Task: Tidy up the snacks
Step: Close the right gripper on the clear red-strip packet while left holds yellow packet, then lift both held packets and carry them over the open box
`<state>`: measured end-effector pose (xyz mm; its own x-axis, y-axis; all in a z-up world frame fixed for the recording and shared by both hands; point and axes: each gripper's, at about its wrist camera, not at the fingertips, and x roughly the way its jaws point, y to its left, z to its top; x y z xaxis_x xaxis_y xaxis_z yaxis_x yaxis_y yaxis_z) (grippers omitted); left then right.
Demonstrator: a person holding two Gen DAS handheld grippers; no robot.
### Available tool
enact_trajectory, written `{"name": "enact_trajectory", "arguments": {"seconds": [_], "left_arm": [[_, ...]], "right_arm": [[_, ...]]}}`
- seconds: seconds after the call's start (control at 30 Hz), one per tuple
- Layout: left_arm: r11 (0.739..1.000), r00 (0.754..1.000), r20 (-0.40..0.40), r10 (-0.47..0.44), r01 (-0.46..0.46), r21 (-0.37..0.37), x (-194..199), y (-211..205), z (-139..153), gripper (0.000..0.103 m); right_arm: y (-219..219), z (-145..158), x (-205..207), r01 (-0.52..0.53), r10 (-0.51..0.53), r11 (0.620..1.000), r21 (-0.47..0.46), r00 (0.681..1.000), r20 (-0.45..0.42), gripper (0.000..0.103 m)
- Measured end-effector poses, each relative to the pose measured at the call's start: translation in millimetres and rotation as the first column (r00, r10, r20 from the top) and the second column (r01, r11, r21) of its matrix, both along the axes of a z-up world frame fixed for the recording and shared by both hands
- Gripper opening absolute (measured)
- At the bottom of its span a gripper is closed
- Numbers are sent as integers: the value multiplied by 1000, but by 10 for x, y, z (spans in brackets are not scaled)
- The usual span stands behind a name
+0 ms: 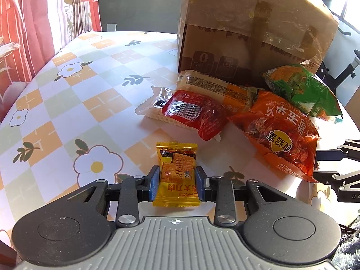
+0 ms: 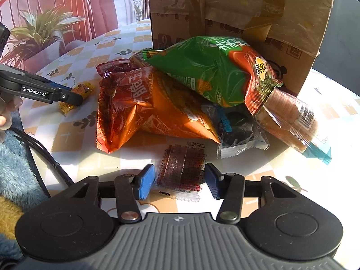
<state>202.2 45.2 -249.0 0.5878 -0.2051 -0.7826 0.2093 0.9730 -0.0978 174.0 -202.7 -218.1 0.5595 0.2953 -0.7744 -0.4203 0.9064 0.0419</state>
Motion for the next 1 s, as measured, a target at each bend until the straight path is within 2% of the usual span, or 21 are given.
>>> {"name": "enact_trajectory", "arguments": {"seconds": [0.37,0.53,0.63,0.7,0.77,1.0], "left_arm": [[998,1000,27,8,-7,-55,-52,91,-20,35],[999,999,40,-1,2,-41,-72,75,-26,35],[999,999,48,-3,5,-32,-85,61,-28,35],[999,999,47,-1,2,-33,-93,69,-23,35],[999,999,45,6,-4,-39,-109,83,-15,35],[999,998,62,-27,29,-39,-209,37,10,35]], "right_arm": [[128,-4,181,56,-56,998,5,998,-27,58],[175,-5,264,92,-92,996,-4,995,-34,58],[213,-10,283,106,-106,994,-22,994,-24,55],[207,-8,252,94,-95,995,-20,995,-18,48],[184,-5,209,94,-94,995,-15,995,-17,45],[96,-7,10,102,-102,995,12,995,0,42]]}}
